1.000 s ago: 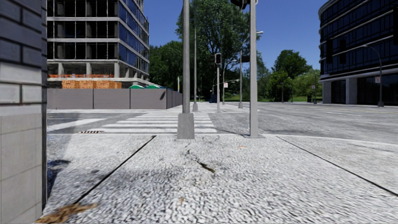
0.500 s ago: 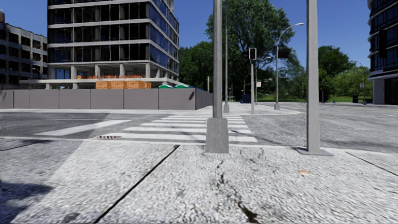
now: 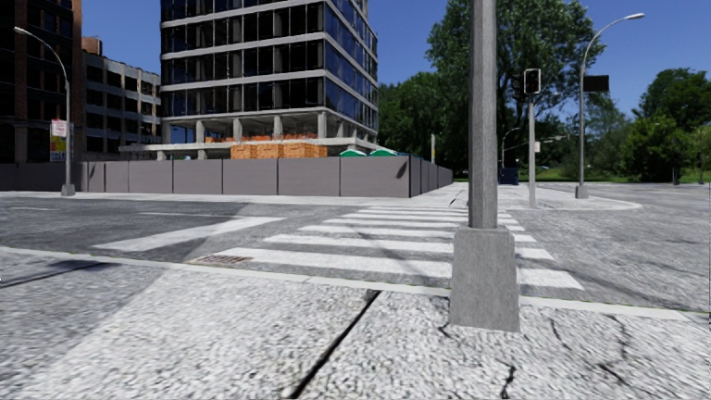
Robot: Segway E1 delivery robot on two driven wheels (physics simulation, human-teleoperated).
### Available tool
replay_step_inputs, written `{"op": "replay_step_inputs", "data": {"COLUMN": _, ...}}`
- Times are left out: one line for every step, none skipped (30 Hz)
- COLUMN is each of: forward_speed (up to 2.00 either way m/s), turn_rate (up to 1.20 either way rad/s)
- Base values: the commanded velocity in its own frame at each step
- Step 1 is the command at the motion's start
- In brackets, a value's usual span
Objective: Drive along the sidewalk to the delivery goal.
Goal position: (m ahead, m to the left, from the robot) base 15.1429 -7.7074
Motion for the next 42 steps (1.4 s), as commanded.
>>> {"op": "replay_step_inputs", "data": {"forward_speed": 2.0, "turn_rate": 0.48}}
{"op": "replay_step_inputs", "data": {"forward_speed": 2.0, "turn_rate": 0.48}}
{"op": "replay_step_inputs", "data": {"forward_speed": 2.0, "turn_rate": 0.43}}
{"op": "replay_step_inputs", "data": {"forward_speed": 2.0, "turn_rate": 0.43}}
{"op": "replay_step_inputs", "data": {"forward_speed": 2.0, "turn_rate": 0.22}}
{"op": "replay_step_inputs", "data": {"forward_speed": 2.0, "turn_rate": 0.04}}
{"op": "replay_step_inputs", "data": {"forward_speed": 2.0, "turn_rate": 0.0}}
{"op": "replay_step_inputs", "data": {"forward_speed": 2.0, "turn_rate": 0.0}}
{"op": "replay_step_inputs", "data": {"forward_speed": 2.0, "turn_rate": 0.0}}
{"op": "replay_step_inputs", "data": {"forward_speed": 2.0, "turn_rate": 0.0}}
{"op": "replay_step_inputs", "data": {"forward_speed": 2.0, "turn_rate": 0.0}}
{"op": "replay_step_inputs", "data": {"forward_speed": 2.0, "turn_rate": 0.0}}
{"op": "replay_step_inputs", "data": {"forward_speed": 2.0, "turn_rate": 0.0}}
{"op": "replay_step_inputs", "data": {"forward_speed": 2.0, "turn_rate": 0.0}}
{"op": "replay_step_inputs", "data": {"forward_speed": 2.0, "turn_rate": 0.0}}
{"op": "replay_step_inputs", "data": {"forward_speed": 2.0, "turn_rate": 0.0}}
{"op": "replay_step_inputs", "data": {"forward_speed": 2.0, "turn_rate": 0.0}}
{"op": "replay_step_inputs", "data": {"forward_speed": 2.0, "turn_rate": 0.0}}
{"op": "replay_step_inputs", "data": {"forward_speed": 2.0, "turn_rate": 0.0}}
{"op": "replay_step_inputs", "data": {"forward_speed": 2.0, "turn_rate": 0.0}}
{"op": "replay_step_inputs", "data": {"forward_speed": 2.0, "turn_rate": 0.0}}
{"op": "replay_step_inputs", "data": {"forward_speed": 2.0, "turn_rate": -0.03}}
{"op": "replay_step_inputs", "data": {"forward_speed": 2.0, "turn_rate": -0.17}}
{"op": "replay_step_inputs", "data": {"forward_speed": 2.0, "turn_rate": -0.22}}
{"op": "replay_step_inputs", "data": {"forward_speed": 2.0, "turn_rate": -0.24}}
{"op": "replay_step_inputs", "data": {"forward_speed": 2.0, "turn_rate": -0.24}}
{"op": "replay_step_inputs", "data": {"forward_speed": 1.95, "turn_rate": -0.25}}
{"op": "replay_step_inputs", "data": {"forward_speed": 1.89, "turn_rate": -0.27}}
{"op": "replay_step_inputs", "data": {"forward_speed": 1.87, "turn_rate": -0.29}}
{"op": "replay_step_inputs", "data": {"forward_speed": 1.86, "turn_rate": -0.3}}
{"op": "replay_step_inputs", "data": {"forward_speed": 1.85, "turn_rate": -0.3}}
{"op": "replay_step_inputs", "data": {"forward_speed": 1.85, "turn_rate": -0.31}}
{"op": "replay_step_inputs", "data": {"forward_speed": 1.85, "turn_rate": -0.31}}
{"op": "replay_step_inputs", "data": {"forward_speed": 1.85, "turn_rate": -0.36}}
{"op": "replay_step_inputs", "data": {"forward_speed": 1.85, "turn_rate": -0.4}}
{"op": "replay_step_inputs", "data": {"forward_speed": 1.85, "turn_rate": -0.41}}
{"op": "replay_step_inputs", "data": {"forward_speed": 1.85, "turn_rate": -0.41}}
{"op": "replay_step_inputs", "data": {"forward_speed": 1.85, "turn_rate": -0.41}}
{"op": "replay_step_inputs", "data": {"forward_speed": 1.85, "turn_rate": -0.41}}
{"op": "replay_step_inputs", "data": {"forward_speed": 1.85, "turn_rate": -0.41}}
{"op": "replay_step_inputs", "data": {"forward_speed": 1.85, "turn_rate": -0.41}}
{"op": "replay_step_inputs", "data": {"forward_speed": 1.85, "turn_rate": -0.41}}
